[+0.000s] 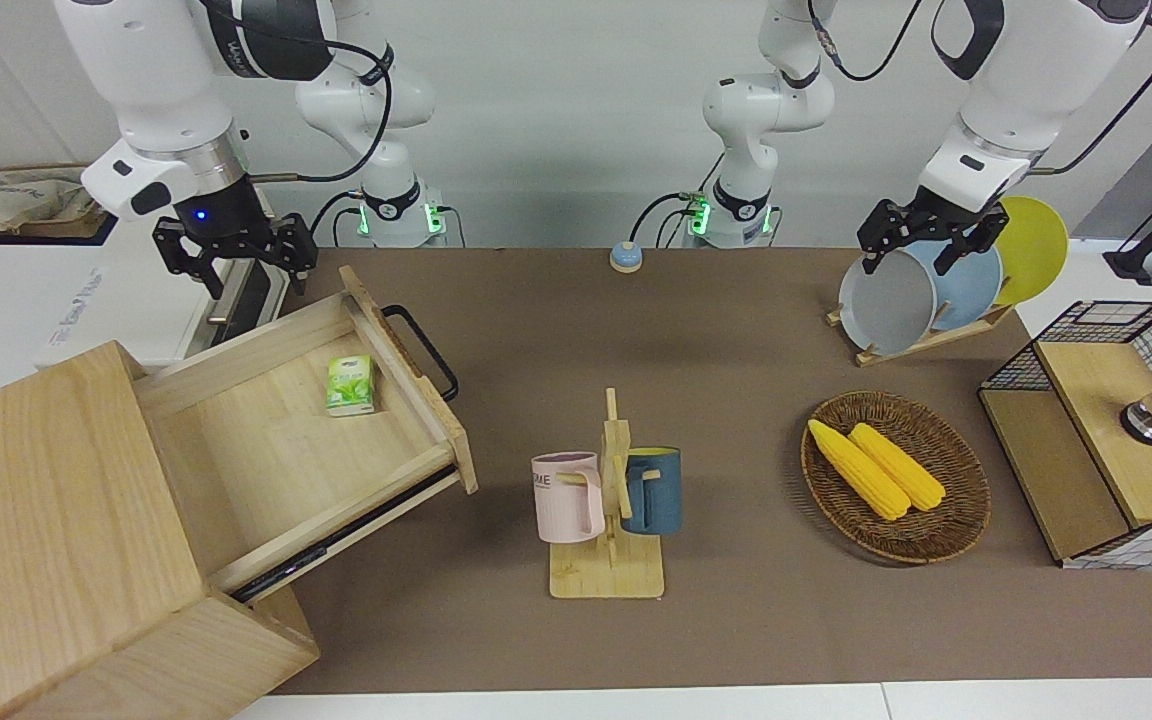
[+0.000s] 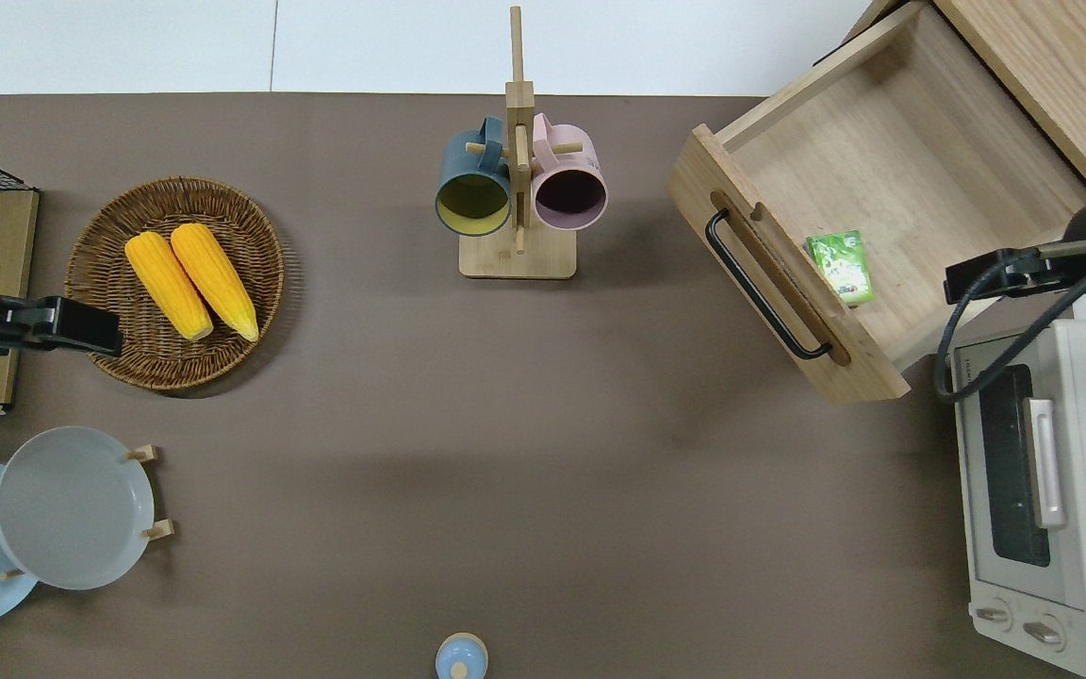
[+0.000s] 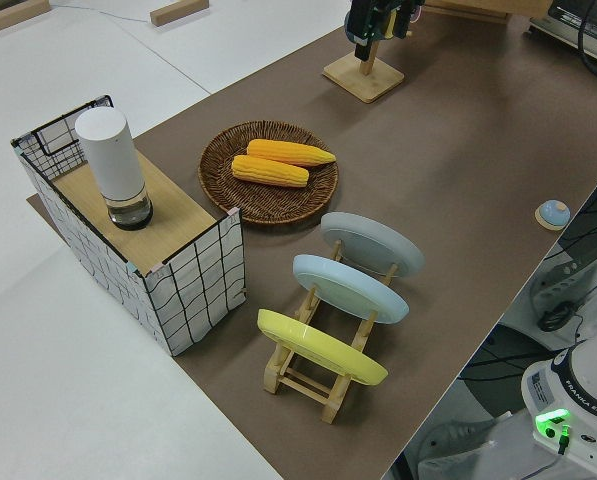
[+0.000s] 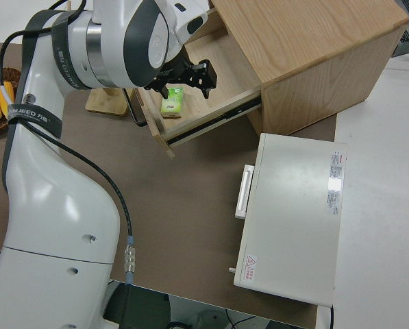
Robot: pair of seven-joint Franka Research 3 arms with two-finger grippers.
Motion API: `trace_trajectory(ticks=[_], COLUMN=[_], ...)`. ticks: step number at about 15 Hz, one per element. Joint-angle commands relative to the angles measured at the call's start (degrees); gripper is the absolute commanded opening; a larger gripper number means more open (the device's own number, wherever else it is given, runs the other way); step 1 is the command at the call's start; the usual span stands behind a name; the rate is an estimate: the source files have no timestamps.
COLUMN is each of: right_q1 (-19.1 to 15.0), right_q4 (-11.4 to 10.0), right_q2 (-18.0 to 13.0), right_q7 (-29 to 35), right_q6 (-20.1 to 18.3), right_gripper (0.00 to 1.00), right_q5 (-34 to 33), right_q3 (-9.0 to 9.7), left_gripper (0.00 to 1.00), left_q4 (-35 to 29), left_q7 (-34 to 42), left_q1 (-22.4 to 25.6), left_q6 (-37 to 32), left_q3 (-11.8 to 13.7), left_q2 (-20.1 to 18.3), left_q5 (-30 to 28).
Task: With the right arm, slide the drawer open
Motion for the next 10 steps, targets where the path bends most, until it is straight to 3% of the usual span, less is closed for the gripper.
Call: trace_trajectory(ticks=[1,10], right_q1=[-0.96,-0.88], right_q4=[0.86,1.47], right_q2=[1.08,2.40], right_q7=[-1.64,-1.55], right_q6=[0.96,1.05], right_gripper=[0.983,0.983], right_q5=[1.58,3.87], right_q3=[0.65,0.74], left_gripper=[0.99,0.99], left_q4=[0.58,0.49], left_q7=[-0.60,-0.60], left_q1=[-0.39,-0.39], left_q6=[-1.03,-1.03], left_q3=[0.02,0.02], left_q2=[-0.25,-0.25], left_q5=[1.02,1.02])
